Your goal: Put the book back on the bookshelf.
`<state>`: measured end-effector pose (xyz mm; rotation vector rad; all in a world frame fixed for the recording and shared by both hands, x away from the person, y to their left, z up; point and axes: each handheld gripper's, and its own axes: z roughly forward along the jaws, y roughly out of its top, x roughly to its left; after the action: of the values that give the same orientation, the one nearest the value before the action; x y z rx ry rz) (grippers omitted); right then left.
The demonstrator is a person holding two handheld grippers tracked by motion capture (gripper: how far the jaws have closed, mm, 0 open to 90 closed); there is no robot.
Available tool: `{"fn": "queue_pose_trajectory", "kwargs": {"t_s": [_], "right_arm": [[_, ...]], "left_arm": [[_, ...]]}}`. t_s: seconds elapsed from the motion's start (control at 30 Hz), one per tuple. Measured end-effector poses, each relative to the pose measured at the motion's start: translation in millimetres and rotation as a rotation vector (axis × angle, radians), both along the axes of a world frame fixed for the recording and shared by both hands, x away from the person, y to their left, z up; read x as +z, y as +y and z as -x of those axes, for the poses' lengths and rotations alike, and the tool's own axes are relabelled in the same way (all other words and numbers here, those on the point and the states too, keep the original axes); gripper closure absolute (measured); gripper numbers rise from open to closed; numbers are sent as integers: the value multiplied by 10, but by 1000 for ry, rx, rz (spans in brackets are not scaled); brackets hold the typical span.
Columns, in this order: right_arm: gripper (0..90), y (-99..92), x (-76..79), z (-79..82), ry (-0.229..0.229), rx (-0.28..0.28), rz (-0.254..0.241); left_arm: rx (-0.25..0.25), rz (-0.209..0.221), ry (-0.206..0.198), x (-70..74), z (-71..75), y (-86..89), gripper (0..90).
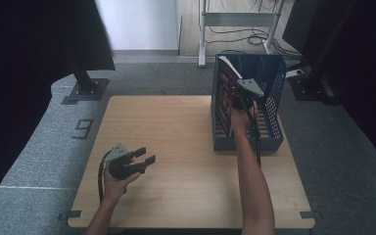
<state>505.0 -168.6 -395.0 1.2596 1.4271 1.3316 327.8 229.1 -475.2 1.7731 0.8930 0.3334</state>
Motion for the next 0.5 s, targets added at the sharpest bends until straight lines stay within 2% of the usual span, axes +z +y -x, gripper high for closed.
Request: {"fn": "queue_pose_trajectory", "kwargs": {"t_s": [0.1, 0.3, 0.5], "right_arm": [[815, 20, -44, -10, 3, -6, 16], [815, 40, -57, -17, -14, -7, 4], [815, 98, -99, -3, -12, 3, 20]], "left_arm": [[1, -2, 1, -7, -8, -1, 416], [1, 1, -2, 1, 2, 1, 417], [4, 4, -5, 6, 2, 13, 418]]}}
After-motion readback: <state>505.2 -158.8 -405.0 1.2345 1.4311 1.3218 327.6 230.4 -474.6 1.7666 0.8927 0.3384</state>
